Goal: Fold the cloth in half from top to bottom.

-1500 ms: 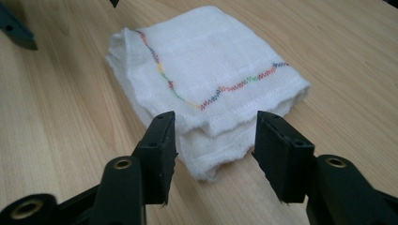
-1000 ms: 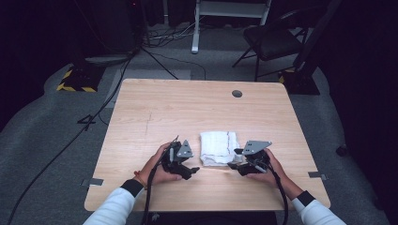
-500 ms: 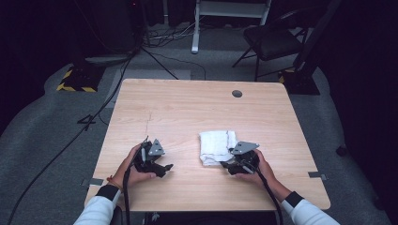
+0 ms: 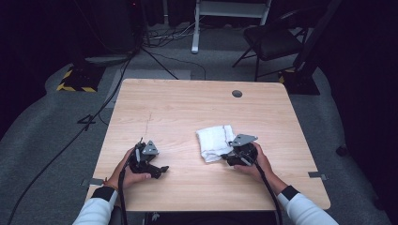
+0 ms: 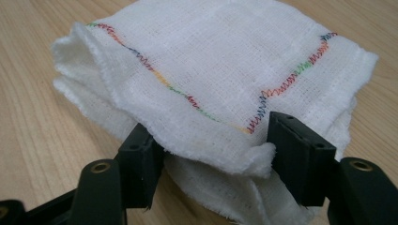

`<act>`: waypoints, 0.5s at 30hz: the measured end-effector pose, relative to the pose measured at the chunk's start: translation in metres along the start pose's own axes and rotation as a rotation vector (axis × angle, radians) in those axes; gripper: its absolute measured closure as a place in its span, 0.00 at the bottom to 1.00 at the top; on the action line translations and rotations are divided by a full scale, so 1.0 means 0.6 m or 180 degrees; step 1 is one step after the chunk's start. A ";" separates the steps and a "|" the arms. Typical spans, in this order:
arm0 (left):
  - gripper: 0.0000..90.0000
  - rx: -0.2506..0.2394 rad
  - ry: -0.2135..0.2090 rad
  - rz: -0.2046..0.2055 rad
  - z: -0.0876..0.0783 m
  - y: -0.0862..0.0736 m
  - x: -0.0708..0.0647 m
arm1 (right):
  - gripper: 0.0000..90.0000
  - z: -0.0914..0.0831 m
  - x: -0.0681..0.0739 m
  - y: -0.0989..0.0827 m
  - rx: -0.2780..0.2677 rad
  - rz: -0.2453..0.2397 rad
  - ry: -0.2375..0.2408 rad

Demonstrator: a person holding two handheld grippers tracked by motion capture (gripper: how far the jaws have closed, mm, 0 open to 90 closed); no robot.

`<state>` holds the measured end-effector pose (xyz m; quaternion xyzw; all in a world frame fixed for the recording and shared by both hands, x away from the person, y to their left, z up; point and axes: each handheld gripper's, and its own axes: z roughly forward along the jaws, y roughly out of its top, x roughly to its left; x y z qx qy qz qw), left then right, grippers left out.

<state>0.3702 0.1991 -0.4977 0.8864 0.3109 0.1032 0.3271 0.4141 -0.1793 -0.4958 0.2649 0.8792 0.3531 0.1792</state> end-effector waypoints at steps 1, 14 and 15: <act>0.19 -0.0030 0.0006 -0.0013 -0.001 -0.003 -0.001 | 0.40 -0.002 0.000 0.000 0.0012 -0.0029 0.0017; 0.18 -0.0154 0.0133 -0.0143 -0.003 -0.015 -0.009 | 0.36 -0.060 -0.008 0.006 0.0119 -0.0295 0.0167; 0.18 -0.0164 0.0151 -0.0146 -0.003 -0.016 -0.010 | 0.36 -0.065 -0.009 0.006 0.0129 -0.0317 0.0154</act>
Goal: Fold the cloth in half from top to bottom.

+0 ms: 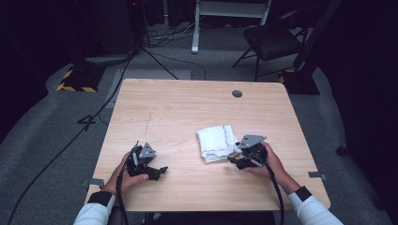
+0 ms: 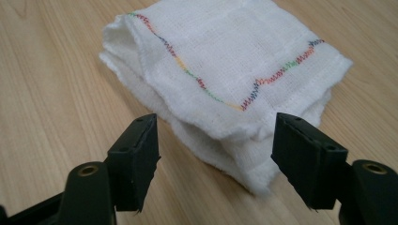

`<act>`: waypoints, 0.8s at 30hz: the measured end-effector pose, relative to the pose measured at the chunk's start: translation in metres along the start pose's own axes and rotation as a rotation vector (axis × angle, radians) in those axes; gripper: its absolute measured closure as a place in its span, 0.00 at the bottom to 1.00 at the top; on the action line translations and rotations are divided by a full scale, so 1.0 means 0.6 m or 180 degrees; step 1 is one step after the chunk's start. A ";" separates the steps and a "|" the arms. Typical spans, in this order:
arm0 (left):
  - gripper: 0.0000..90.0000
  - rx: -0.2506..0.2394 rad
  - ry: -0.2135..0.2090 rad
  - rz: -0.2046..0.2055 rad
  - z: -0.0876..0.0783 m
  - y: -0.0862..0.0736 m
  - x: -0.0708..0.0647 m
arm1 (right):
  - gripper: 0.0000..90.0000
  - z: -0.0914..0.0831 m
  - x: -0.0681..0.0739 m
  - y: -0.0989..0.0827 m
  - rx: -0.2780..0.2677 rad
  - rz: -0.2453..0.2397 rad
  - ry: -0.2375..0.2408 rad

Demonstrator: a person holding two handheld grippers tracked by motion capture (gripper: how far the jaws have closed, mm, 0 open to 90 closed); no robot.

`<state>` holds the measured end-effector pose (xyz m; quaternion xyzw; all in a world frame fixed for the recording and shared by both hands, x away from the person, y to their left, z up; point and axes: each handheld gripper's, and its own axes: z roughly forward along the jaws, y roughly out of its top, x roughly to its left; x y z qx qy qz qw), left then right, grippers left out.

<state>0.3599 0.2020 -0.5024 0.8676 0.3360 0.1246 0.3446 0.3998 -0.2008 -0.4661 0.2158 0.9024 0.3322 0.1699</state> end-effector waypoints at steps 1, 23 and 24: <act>0.18 -0.0039 0.0008 -0.0015 0.000 -0.002 -0.001 | 0.35 -0.007 -0.001 -0.002 0.0006 -0.0022 -0.0020; 0.18 -0.0040 0.0201 -0.0191 -0.016 -0.020 -0.023 | 0.36 -0.094 -0.021 -0.111 0.0130 0.0159 -0.0164; 0.18 -0.0044 0.0210 -0.0207 -0.016 -0.021 -0.024 | 0.36 -0.097 -0.022 -0.118 0.0131 0.0182 -0.0175</act>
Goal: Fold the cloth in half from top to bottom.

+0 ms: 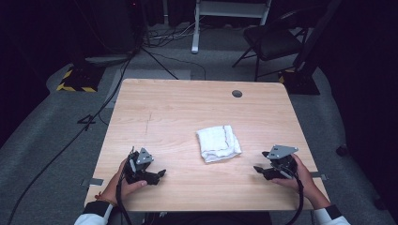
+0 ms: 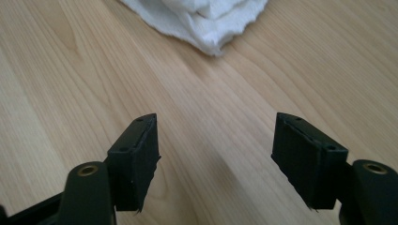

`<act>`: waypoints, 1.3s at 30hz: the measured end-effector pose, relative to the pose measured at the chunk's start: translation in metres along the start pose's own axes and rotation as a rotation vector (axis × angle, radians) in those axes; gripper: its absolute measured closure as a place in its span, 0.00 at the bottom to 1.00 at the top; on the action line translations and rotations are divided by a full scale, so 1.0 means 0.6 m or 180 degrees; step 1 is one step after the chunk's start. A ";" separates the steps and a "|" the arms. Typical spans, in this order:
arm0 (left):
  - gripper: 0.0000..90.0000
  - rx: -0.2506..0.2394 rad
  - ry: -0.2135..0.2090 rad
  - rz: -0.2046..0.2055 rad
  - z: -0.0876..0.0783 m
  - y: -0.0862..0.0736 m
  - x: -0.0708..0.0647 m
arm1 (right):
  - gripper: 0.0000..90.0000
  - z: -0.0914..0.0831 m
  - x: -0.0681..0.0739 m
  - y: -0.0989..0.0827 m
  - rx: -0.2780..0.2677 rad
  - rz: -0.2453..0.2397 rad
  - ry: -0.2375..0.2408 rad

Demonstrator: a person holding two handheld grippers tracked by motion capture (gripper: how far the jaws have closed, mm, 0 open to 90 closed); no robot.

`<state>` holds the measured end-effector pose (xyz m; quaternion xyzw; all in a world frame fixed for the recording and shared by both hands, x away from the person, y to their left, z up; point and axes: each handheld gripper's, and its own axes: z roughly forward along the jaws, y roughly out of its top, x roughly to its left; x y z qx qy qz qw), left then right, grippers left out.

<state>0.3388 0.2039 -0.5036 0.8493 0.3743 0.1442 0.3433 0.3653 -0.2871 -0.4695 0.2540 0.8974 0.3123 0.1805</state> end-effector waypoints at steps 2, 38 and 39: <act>0.18 0.0002 -0.0008 0.0009 0.000 0.000 0.000 | 0.36 -0.006 -0.005 -0.016 0.0009 0.0046 -0.0026; 0.18 0.0001 -0.0016 0.0014 -0.001 -0.001 0.002 | 0.20 -0.073 -0.047 -0.182 -0.0243 0.1187 -0.0459; 0.18 0.0003 -0.0017 0.0011 -0.001 -0.001 0.002 | 0.20 -0.073 -0.047 -0.182 -0.0238 0.1193 -0.0462</act>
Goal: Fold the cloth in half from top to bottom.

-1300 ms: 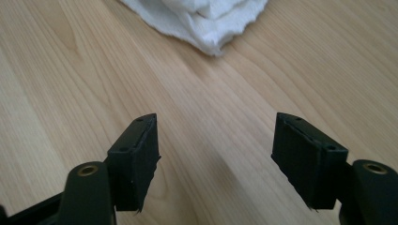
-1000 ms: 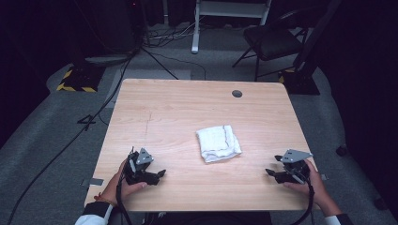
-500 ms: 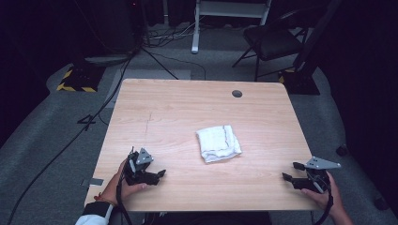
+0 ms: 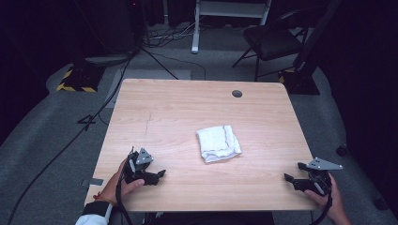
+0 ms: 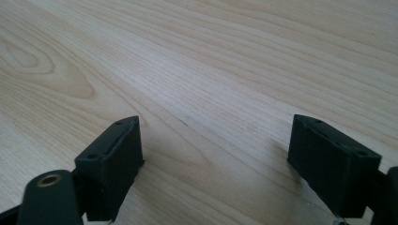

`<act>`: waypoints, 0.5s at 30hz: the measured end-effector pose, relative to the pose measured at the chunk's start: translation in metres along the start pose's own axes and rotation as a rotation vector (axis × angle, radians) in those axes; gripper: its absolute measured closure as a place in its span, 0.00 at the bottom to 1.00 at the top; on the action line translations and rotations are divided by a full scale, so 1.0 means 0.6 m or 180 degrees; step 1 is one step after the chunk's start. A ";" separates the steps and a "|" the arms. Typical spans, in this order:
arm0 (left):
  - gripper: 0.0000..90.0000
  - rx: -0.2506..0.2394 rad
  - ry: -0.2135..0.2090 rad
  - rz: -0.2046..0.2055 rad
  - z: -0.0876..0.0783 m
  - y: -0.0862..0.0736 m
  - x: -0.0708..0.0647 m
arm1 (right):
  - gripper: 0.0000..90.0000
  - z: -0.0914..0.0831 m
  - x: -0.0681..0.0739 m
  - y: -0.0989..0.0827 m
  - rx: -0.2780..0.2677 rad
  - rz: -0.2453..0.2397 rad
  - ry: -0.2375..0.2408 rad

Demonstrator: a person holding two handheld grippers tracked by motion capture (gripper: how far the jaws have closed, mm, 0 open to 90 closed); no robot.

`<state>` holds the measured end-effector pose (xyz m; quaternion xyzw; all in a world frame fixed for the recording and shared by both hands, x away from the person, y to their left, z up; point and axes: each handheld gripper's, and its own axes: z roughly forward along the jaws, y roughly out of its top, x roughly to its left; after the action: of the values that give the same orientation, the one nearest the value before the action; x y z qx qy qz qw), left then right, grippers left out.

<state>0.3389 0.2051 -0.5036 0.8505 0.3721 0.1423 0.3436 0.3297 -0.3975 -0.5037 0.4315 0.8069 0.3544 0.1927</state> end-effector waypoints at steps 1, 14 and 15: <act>0.18 -0.0004 0.0003 0.0001 0.000 0.000 0.000 | 0.20 0.000 0.000 0.000 0.0000 0.0007 -0.0004; 0.18 0.0003 -0.0016 0.0012 0.000 0.000 0.001 | 0.20 0.002 -0.001 0.002 0.0000 0.0048 -0.0042; 0.17 0.0005 -0.0023 0.0026 0.001 0.001 0.002 | 0.20 0.002 -0.001 0.002 0.0000 0.0047 -0.0042</act>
<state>0.3402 0.2056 -0.5037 0.8527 0.3675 0.1403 0.3437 0.3313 -0.3973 -0.5037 0.4398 0.8023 0.3530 0.1954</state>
